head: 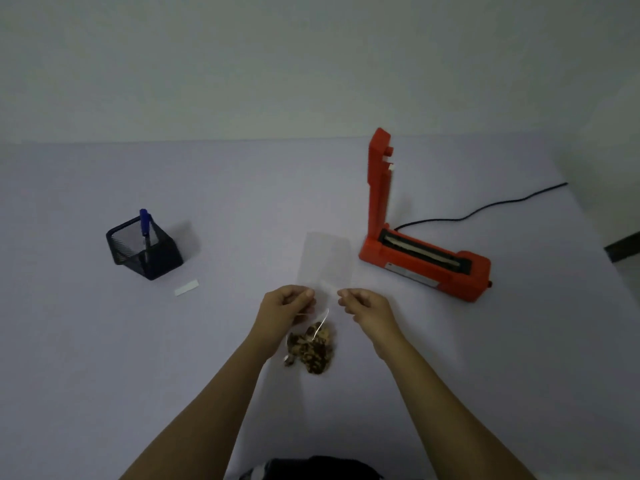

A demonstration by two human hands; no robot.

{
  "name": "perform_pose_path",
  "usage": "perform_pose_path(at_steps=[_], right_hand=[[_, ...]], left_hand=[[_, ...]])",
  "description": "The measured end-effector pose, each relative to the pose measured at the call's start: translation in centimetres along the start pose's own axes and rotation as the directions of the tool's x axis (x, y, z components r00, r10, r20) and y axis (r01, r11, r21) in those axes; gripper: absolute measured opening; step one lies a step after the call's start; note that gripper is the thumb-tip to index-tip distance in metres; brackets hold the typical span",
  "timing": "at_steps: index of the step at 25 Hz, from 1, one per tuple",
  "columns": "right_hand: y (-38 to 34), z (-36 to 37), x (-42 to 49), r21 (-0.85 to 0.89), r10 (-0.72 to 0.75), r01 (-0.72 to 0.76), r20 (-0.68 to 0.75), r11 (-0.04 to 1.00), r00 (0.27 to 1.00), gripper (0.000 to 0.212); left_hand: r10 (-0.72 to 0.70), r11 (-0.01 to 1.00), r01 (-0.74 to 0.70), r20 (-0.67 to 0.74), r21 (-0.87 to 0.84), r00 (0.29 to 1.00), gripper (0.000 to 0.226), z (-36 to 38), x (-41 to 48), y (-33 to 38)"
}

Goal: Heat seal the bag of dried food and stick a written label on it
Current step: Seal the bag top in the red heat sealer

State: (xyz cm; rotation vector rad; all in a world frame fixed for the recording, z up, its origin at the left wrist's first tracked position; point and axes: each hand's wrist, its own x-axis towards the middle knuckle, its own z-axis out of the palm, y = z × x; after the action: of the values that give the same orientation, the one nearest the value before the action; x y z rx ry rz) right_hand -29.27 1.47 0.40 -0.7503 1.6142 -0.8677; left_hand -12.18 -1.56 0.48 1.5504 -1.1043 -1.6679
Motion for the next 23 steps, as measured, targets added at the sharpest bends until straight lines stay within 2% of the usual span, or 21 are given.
perform_pose_path(at_steps=[2, 8, 15, 23], right_hand=[[0.5, -2.6, -0.9, 0.037, -0.003, 0.006, -0.081, 0.999, 0.997, 0.007], [2.1, -9.1, -3.0, 0.134, 0.055, -0.021, -0.256, 0.991, 0.965, 0.007], [2.1, -11.6, -2.8, 0.173, 0.071, -0.007, -0.367, 0.985, 0.928, 0.007], [2.9, -12.6, -2.2, 0.122, 0.08, -0.036, -0.375, 0.992, 0.923, 0.007]], left_hand=[[0.008, 1.0, -0.008, 0.067, -0.002, 0.998, 0.011, 2.6, 0.0, 0.1], [-0.046, 0.999, 0.049, 0.206, -0.012, 0.978, 0.019, 9.5, 0.2, -0.4], [-0.045, 0.998, 0.049, 0.126, -0.031, 0.991, 0.018, 13.4, 0.3, 0.8], [0.019, 0.998, -0.024, 0.072, 0.064, 0.997, 0.018, 14.6, 0.4, 0.3]])
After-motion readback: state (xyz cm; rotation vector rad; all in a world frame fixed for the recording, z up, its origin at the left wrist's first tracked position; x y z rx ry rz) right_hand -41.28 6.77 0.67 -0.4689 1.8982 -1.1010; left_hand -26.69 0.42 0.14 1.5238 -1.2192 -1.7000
